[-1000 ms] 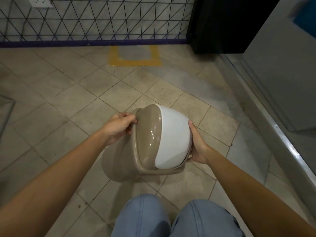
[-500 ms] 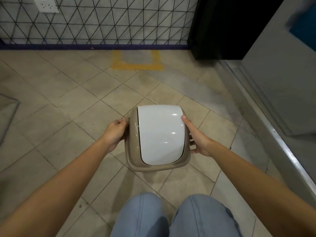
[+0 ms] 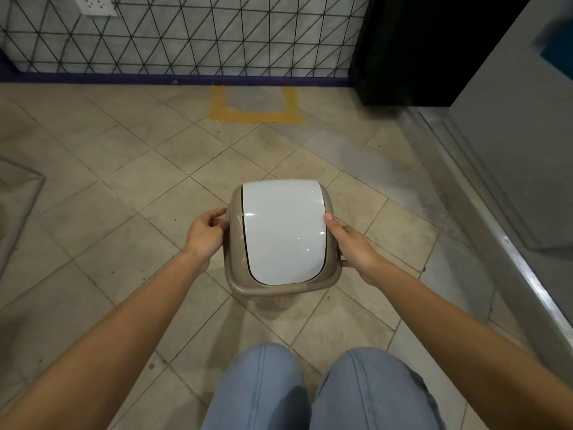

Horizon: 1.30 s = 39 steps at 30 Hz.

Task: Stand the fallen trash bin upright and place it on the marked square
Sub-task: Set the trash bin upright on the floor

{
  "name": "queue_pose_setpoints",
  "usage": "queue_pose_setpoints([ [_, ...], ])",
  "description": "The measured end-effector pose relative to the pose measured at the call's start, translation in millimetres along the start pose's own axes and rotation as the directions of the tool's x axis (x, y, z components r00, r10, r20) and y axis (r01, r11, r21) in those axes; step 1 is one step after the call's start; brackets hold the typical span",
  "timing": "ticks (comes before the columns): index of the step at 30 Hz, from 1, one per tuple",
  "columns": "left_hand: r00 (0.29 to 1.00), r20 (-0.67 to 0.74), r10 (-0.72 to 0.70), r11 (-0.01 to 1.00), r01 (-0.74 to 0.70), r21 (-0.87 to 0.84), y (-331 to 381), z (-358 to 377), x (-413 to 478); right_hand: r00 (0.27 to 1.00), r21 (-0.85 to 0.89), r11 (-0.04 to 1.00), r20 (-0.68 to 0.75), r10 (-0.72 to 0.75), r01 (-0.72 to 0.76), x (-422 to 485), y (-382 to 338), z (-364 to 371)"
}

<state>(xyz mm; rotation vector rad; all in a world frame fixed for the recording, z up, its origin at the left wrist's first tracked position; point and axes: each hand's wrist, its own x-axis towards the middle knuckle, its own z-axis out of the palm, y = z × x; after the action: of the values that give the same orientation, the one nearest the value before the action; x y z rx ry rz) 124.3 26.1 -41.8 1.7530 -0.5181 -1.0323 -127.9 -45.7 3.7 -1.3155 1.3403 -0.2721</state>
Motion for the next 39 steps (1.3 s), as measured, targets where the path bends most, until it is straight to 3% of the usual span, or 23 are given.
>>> queue_pose_setpoints([
  [4, 0.999, -0.02, 0.044, 0.997, -0.043, 0.069, 2.9, -1.8, -7.1, 0.998, -0.008, 0.999, -0.053, -0.04, 0.039, -0.9, 5.5, 0.6],
  [8, 0.977, -0.037, 0.208, 0.963, -0.198, 0.185, 5.0, -8.0, -23.2, 0.958, -0.243, 0.937, -0.074, -0.277, 0.252, -7.3, 10.8, 0.4],
  [11, 0.947, 0.1, 0.306, 0.923, -0.321, 0.211, -1.5, -13.8, -38.8, 0.93, -0.354, 0.866, 0.032, -0.365, 0.352, -6.8, 16.6, 1.0],
  [16, 0.87, 0.375, 0.32, 0.824, -0.451, 0.342, -17.7, -23.2, -53.2, 0.918, -0.42, 0.823, 0.074, -0.389, 0.383, -4.9, 21.4, 2.7],
  [21, 0.775, 0.476, 0.416, 0.72, -0.6, 0.348, -17.8, -18.1, -53.9, 0.919, -0.429, 0.818, 0.094, -0.382, 0.384, -3.2, 19.3, 3.9],
  [29, 0.794, 0.472, 0.383, 0.741, -0.569, 0.356, -9.3, -9.3, -47.4, 0.91, -0.472, 0.78, 0.152, -0.387, 0.41, 4.6, 13.3, 1.5],
  [39, 0.834, 0.431, 0.346, 0.78, -0.511, 0.361, 13.1, -4.8, -21.6, 0.909, -0.448, 0.798, 0.103, -0.404, 0.405, 28.9, -2.7, -4.8],
])
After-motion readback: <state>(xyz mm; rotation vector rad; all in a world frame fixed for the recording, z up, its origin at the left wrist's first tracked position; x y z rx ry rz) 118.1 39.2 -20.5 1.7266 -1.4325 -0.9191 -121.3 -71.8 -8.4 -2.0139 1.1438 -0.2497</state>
